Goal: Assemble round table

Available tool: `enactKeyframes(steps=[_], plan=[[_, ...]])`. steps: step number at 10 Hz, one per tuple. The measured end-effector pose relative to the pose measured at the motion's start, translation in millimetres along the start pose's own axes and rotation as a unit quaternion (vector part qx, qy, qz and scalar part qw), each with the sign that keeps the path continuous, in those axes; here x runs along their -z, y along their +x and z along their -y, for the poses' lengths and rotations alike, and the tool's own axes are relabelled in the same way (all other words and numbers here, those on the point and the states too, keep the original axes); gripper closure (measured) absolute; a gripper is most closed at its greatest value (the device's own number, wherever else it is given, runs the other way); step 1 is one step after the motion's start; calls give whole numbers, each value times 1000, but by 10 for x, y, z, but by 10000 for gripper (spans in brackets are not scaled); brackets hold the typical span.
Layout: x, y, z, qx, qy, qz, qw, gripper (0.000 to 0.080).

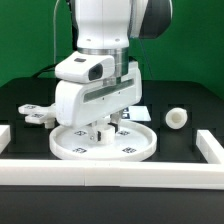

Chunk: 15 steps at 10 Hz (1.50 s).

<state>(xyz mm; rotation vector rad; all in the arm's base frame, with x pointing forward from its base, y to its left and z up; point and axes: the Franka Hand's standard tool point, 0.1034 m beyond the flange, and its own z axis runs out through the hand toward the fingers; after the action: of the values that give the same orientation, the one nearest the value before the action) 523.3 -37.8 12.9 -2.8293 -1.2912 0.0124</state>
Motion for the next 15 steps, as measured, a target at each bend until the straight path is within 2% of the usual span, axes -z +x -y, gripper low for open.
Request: enactKeyframes(steps=[5,7,9,14,15], plan=[[6,29,7,3,0,0,1000,393],[42,283,84,19,-1,-11,1000,390],[-6,509,124,29,-1,-19,999,390],[11,853,185,45,-5,-29,999,390],[0,860,169,45,-5,-28,999,390]])
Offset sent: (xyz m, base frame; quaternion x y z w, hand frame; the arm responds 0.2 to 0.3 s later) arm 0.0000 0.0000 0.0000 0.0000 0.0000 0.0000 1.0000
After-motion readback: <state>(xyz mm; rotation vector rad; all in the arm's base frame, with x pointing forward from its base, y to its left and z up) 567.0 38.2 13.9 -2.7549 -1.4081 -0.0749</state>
